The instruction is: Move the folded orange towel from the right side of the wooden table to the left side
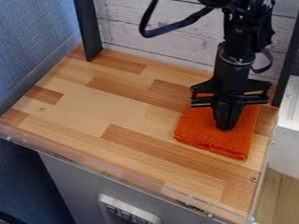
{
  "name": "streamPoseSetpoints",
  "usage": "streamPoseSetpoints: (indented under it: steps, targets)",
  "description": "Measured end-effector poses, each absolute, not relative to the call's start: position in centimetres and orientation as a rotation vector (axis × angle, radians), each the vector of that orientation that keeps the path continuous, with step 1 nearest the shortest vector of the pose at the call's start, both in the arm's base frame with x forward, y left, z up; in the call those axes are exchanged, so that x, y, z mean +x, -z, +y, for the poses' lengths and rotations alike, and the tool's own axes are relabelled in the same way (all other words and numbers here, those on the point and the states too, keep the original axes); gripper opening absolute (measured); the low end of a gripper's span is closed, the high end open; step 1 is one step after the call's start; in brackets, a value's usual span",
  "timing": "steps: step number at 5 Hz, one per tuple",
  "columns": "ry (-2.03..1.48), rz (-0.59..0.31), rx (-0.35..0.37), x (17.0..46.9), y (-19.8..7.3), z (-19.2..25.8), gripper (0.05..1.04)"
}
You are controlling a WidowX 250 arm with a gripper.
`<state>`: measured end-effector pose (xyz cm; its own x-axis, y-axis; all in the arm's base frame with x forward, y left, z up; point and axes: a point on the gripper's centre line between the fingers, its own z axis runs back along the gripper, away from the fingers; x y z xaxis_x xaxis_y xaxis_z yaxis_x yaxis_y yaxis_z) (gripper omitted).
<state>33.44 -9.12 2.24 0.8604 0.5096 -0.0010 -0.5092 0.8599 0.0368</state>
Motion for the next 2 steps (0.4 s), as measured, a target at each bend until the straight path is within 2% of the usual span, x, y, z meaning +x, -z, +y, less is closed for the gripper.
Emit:
streamPoseSetpoints:
  steps: [2]
  targets:
    - [-0.527,0.025,0.006,34.41,-1.42,-8.78,0.060]
